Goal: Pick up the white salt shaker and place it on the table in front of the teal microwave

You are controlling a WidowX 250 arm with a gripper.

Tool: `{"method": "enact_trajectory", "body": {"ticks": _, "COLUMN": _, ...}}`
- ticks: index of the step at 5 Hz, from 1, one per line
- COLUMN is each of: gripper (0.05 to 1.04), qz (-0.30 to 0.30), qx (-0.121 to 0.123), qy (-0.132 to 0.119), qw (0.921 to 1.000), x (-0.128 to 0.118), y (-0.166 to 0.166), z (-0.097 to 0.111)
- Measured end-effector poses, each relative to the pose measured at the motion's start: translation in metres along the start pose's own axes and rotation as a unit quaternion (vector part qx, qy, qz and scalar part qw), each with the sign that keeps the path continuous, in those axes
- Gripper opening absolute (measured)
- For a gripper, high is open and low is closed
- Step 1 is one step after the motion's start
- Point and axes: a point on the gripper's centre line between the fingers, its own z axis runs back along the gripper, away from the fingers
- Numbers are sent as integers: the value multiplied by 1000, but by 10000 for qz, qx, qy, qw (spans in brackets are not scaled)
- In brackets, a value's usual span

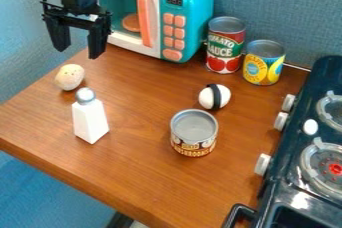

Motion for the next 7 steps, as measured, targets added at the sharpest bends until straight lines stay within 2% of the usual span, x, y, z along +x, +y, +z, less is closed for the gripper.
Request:
{"method": "enact_trajectory", "body": {"ticks": 1, "gripper": 1001, "qz": -14, "qx": -26, "qy": 152, "qw": 9999, "x": -2, "y": -1, "z": -9}}
{"method": "enact_trajectory", "body": {"ticks": 2, "gripper": 1001, "qz": -504, "qx": -259, "qy": 201, "qw": 9982, "x": -13, "y": 0, "z": -15}}
{"method": "enact_trajectory", "body": {"ticks": 4, "gripper": 1001, "qz": -716, "qx": -456, "qy": -57, "qw": 9964, "x": -35, "y": -2, "z": -9}}
{"method": "enact_trajectory", "body": {"ticks": 5, "gripper": 1001, "qz": -1010, "qx": -289, "qy": 24, "qw": 9945, "x": -48, "y": -8, "z": -10}}
{"method": "enact_trajectory", "body": {"ticks": 7, "gripper": 1001, "qz": -1370, "qx": -39, "qy": -82, "qw": 9905, "x": -56, "y": -29, "z": -12}}
